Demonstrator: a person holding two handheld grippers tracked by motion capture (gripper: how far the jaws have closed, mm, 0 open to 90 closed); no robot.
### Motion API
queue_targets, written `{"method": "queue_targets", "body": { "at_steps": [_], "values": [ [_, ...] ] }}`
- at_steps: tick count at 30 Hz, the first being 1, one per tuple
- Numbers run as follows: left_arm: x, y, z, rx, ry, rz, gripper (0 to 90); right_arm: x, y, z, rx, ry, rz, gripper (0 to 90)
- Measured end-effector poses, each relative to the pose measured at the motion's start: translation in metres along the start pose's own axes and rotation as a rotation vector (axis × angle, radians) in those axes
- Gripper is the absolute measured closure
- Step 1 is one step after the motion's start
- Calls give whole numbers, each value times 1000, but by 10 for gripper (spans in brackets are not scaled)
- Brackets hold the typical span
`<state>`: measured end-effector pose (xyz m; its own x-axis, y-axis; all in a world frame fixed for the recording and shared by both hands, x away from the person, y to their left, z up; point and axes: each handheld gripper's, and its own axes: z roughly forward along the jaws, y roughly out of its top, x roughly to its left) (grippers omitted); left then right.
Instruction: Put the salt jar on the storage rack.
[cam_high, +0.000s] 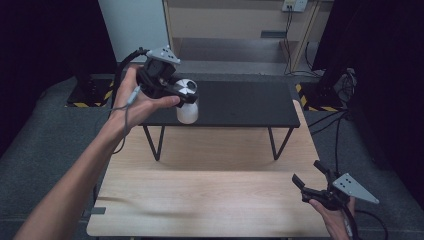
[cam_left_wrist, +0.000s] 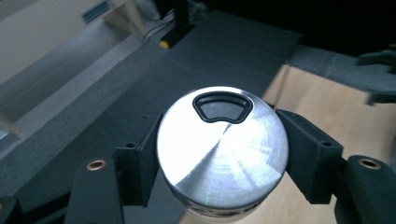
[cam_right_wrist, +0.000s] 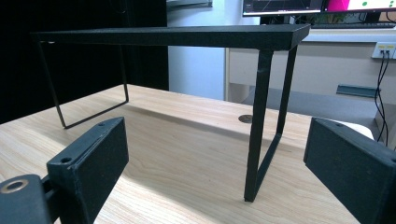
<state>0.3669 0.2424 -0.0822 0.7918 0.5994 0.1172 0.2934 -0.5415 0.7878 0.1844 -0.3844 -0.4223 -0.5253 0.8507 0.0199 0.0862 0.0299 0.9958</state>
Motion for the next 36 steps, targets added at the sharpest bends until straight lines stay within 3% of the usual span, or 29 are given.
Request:
{"method": "queue_targets", "body": {
  "at_steps": [5, 12, 16, 21, 27, 29, 31, 36],
  "values": [
    [16, 1, 22, 8, 68, -42, 338, 0, 0, -1, 0, -2, 1, 64],
    [41, -9, 53, 16, 80, -107, 338, 0, 0, -1, 2, -2, 2, 65],
    [42, -15, 66, 27, 105, -115, 337, 0, 0, -2, -1, -3, -1, 65],
    [46, -24, 78, 47, 89, -133, 337, 1, 0, -2, -2, -2, -3, 66],
    [51, -40, 79, -5, 79, -176, 331, 2, 0, -2, -1, -1, -5, 66],
    [53, -48, 75, -50, 74, -221, 240, 2, 0, -2, -1, 0, -5, 66],
    [59, -54, 70, -86, 42, -260, 173, 2, 0, -2, 0, 1, -7, 66],
    [55, -63, 49, -128, 47, -239, 164, 2, 0, -2, -1, 3, -5, 66]
  ]
}}
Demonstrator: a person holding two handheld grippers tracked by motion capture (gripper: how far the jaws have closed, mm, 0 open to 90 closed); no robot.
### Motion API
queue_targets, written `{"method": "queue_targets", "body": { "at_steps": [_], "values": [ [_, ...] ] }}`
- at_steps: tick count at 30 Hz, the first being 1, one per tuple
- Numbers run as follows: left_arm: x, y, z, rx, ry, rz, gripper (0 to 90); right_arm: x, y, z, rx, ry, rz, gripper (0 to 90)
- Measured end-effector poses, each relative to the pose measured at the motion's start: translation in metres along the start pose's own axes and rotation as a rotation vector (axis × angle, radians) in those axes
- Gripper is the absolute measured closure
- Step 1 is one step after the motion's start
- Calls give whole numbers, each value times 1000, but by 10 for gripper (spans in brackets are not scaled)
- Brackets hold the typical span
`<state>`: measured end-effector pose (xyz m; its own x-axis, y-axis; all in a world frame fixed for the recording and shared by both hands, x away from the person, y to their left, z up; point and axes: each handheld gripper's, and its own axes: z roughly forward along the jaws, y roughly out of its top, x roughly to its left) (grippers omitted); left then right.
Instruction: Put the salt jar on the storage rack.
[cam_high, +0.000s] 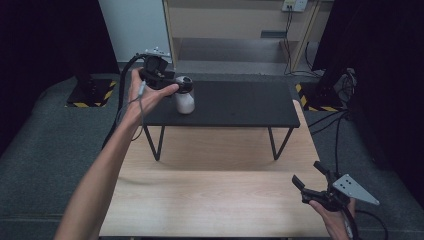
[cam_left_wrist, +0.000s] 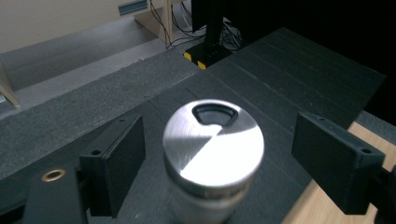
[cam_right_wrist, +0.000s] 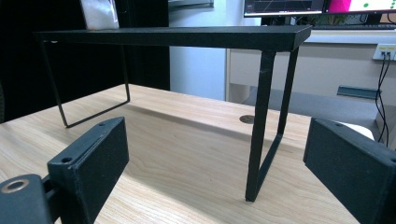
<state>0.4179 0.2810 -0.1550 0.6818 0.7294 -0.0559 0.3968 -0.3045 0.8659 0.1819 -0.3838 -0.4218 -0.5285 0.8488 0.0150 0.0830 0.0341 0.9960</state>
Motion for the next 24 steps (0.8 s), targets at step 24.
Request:
{"method": "queue_targets", "body": {
  "at_steps": [24],
  "values": [
    [-21, -84, -91, -154, -241, 65, 76, 3, 1, 2, 0, 8, -7, 66]
  ]
}}
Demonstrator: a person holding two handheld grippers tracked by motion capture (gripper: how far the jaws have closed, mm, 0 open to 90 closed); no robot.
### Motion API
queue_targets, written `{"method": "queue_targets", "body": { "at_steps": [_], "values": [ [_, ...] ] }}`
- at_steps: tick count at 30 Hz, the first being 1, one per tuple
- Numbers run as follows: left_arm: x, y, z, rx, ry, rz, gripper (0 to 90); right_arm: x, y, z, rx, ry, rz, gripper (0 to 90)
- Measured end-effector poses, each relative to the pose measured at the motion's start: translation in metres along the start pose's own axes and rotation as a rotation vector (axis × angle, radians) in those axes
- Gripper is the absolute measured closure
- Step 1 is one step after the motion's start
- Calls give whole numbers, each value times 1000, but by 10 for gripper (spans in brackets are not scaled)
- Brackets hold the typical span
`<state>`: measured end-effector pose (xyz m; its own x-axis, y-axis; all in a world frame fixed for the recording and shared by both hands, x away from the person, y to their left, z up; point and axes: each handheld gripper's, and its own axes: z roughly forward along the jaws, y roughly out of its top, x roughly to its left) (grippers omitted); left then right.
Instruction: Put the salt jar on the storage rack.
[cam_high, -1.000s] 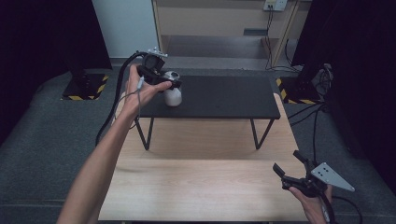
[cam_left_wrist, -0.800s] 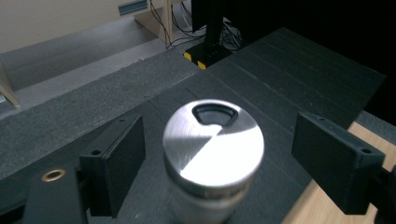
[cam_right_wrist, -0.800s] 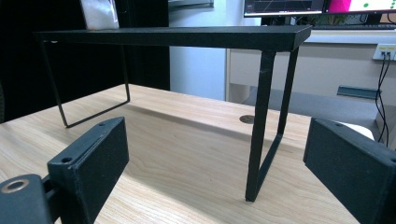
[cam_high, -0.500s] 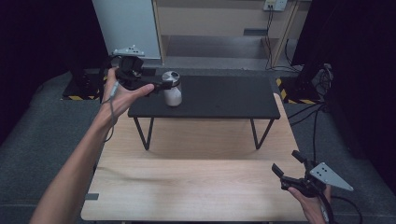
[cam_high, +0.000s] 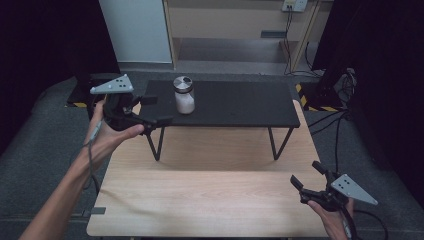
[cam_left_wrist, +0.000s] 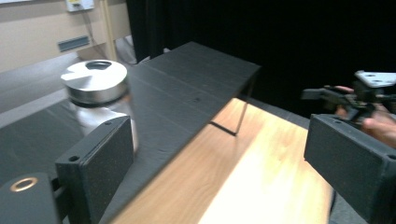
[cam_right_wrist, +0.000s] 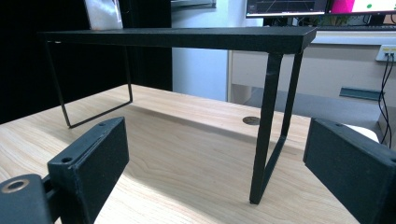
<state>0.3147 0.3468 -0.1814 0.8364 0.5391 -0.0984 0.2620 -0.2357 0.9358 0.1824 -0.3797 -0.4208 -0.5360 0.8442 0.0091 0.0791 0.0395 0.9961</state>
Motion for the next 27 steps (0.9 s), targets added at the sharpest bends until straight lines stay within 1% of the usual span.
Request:
{"method": "queue_targets", "body": {
  "at_steps": [2, 3, 6, 7, 9, 11, 14, 16, 20, 22, 24, 27],
  "values": [
    [-7, -3, -2, 1, 12, 13, 76, 0, 0, 0, 2, 0, -1, 66],
    [-9, -4, -3, 0, 10, 18, 77, 1, 0, 0, 1, 0, -1, 66],
    [-14, -7, -4, -14, 7, 11, 77, 1, 0, 0, 1, 0, 0, 66],
    [-15, -6, -4, -10, 6, 18, 76, 1, 0, 0, 1, 0, -1, 67],
    [-18, -4, -3, 7, 20, 41, 77, 1, 0, 0, 2, 0, 1, 67],
    [-18, -4, -2, 4, 15, 39, 77, 1, 0, 0, 2, 1, 0, 67],
    [-17, -5, -1, 7, 21, 38, 77, 1, 0, 0, 3, -1, 1, 67],
    [-18, -5, -1, 11, 38, 45, 78, 1, 0, -1, 2, -2, 2, 67],
    [-17, -5, -3, 6, 45, 44, 78, 1, 0, 0, 4, 0, 0, 68],
    [-16, -6, -3, 3, 42, 38, 78, 1, 0, 0, 5, 2, 0, 68],
    [-17, -5, -3, 3, 49, 42, 78, 1, 0, 0, 6, 3, -1, 68],
    [-16, -4, -2, 5, 48, 42, 80, 1, 0, 0, 5, 2, 0, 68]
  ]
}}
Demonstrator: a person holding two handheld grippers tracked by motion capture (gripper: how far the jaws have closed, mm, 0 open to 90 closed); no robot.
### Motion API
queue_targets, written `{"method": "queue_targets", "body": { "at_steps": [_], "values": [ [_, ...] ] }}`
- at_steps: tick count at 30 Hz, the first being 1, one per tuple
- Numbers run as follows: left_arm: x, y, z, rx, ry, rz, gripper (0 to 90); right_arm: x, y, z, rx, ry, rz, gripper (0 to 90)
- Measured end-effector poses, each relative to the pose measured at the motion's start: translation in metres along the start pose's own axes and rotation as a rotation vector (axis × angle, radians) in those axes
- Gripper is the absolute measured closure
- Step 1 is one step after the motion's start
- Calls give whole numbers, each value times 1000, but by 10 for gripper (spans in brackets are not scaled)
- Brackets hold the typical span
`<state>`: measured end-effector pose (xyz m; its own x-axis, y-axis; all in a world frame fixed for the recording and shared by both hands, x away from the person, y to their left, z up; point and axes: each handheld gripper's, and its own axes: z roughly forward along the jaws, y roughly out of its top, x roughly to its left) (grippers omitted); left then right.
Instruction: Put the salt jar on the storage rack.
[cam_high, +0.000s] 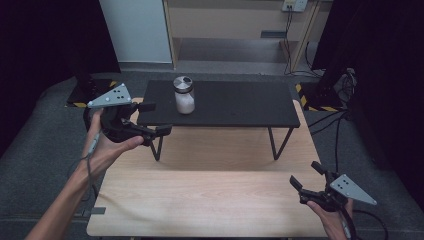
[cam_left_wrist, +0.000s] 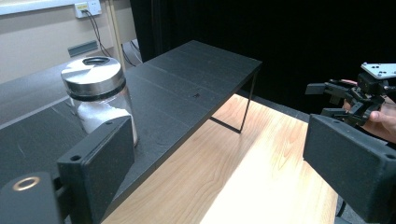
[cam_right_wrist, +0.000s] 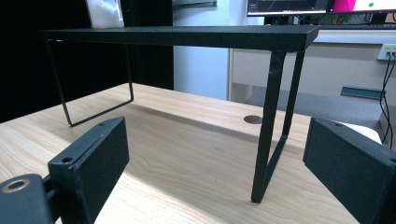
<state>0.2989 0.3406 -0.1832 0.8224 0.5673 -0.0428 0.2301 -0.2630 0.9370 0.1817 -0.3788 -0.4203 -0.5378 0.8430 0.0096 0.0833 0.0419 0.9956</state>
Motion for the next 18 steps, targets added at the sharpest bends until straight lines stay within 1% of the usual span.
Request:
{"method": "queue_targets", "body": {
  "at_steps": [18],
  "values": [
    [3, -1, 4, -2, -2, -12, 80, 0, 0, 0, 2, 2, -2, 70]
  ]
}}
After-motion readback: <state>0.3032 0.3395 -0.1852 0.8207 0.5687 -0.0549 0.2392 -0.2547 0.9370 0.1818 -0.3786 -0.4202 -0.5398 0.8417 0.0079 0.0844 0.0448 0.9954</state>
